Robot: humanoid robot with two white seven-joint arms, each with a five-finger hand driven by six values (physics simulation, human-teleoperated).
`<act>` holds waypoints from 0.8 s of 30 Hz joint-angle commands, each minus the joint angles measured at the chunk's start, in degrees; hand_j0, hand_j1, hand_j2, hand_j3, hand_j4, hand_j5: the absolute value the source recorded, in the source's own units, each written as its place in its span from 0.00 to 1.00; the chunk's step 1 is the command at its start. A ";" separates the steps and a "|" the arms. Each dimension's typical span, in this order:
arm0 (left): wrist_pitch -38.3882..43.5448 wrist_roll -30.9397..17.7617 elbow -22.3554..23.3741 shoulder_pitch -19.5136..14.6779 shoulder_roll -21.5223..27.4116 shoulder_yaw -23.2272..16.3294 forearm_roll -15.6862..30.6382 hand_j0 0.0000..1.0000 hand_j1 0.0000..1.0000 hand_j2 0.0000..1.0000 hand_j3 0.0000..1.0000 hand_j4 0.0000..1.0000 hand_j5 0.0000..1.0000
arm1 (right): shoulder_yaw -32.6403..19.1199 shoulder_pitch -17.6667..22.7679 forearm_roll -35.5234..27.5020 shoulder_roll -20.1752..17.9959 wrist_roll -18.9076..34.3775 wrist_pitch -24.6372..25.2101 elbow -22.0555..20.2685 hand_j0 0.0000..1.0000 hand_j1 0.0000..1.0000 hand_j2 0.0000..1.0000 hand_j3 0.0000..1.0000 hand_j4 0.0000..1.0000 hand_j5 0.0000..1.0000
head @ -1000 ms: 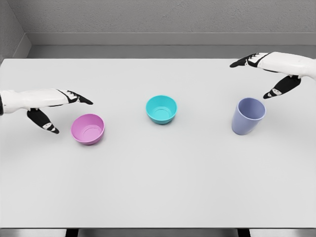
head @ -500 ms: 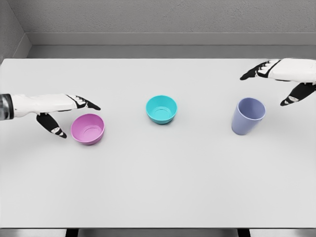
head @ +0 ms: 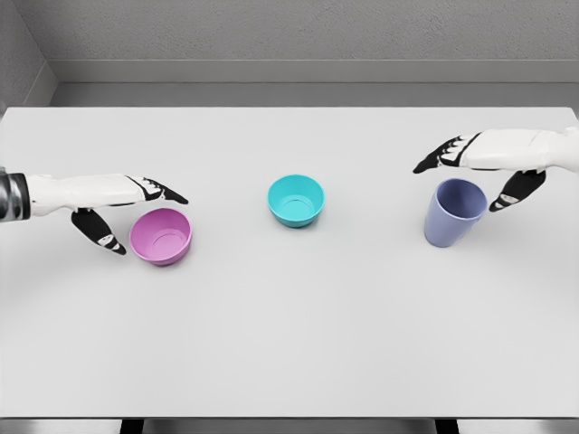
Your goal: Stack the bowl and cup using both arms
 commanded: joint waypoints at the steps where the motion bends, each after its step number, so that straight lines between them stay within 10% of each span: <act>1: 0.10 0.02 0.13 0.00 -0.24 0.08 0.36 1.00 1.00 1.00 1.00 1.00 1.00 | 0.07 0.00 -0.30 -0.09 0.09 0.14 -0.17 1.00 1.00 1.00 1.00 1.00 1.00; 24: 0.10 -0.07 0.66 0.70 -2.09 -0.54 -0.78 1.00 1.00 1.00 1.00 1.00 1.00 | 0.16 0.70 -0.12 -1.06 0.35 0.14 -0.08 1.00 1.00 1.00 1.00 1.00 1.00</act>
